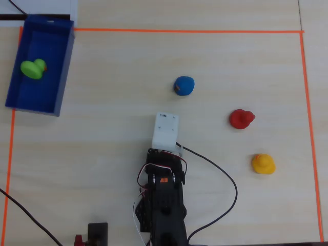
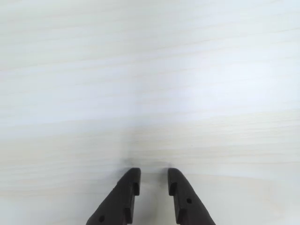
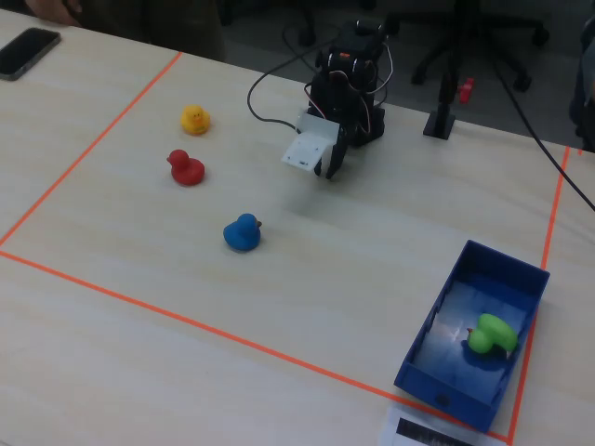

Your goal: Grasp green duck and put it into box.

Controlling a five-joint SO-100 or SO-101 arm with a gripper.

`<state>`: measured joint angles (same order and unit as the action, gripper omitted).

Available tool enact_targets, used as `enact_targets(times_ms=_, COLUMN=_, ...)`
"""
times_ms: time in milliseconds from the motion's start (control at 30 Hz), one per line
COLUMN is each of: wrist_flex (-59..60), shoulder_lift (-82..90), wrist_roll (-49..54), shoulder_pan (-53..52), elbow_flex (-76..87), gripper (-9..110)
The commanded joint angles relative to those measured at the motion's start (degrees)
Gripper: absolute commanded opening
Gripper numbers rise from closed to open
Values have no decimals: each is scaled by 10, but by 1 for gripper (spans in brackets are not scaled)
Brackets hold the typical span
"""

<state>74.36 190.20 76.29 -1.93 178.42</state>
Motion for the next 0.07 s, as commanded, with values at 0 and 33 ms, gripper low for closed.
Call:
enact_targets(times_ms=0, wrist_flex=10, shoulder_lift=-4, wrist_roll=-3, shoulder_pan=-4, elbow_flex=-2, gripper=5)
enact_targets(times_ms=33, wrist_flex=10, shoulder_lift=-4, wrist_roll=-3, shoulder_pan=-4, elbow_flex=-2, gripper=5)
